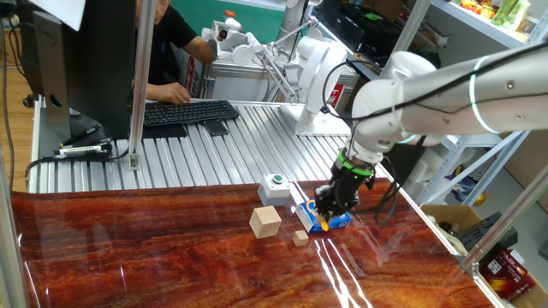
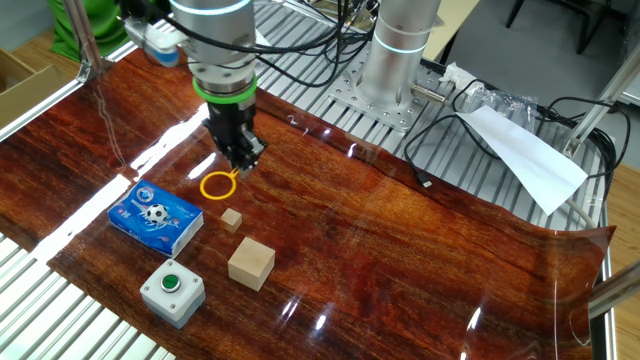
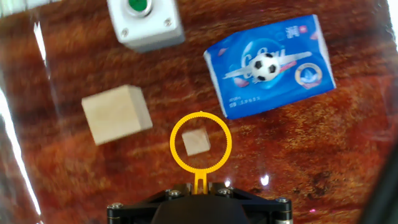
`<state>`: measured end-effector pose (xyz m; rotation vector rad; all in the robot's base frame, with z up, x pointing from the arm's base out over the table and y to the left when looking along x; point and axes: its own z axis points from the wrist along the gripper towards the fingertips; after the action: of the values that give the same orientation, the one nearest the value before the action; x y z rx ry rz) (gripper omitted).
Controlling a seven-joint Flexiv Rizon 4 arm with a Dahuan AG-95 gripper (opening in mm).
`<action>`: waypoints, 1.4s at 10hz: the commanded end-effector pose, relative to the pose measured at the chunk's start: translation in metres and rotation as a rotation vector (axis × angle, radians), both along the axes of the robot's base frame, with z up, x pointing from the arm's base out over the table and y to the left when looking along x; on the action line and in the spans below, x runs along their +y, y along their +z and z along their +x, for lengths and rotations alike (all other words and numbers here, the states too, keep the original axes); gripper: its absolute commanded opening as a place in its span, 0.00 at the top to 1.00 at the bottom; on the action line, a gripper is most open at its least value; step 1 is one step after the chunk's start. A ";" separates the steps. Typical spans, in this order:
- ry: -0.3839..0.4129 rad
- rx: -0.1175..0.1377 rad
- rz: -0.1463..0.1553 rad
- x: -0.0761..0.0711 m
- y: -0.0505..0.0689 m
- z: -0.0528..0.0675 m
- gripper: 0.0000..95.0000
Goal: Remove the bubble ring from the ball
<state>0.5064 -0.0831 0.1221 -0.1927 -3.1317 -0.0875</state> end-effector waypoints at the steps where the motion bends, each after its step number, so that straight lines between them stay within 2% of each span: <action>1: 0.041 -0.004 -0.027 0.003 -0.008 -0.005 1.00; 5: 0.043 -0.008 -0.034 0.006 -0.023 -0.009 1.00; 8: 0.057 -0.013 -0.038 0.007 -0.030 -0.011 1.00; 10: 0.069 -0.020 -0.051 0.008 -0.035 -0.012 1.00; 14: 0.044 -0.023 -0.051 0.008 -0.043 -0.014 1.00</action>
<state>0.4909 -0.0743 0.0788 -0.1245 -3.1581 -0.0124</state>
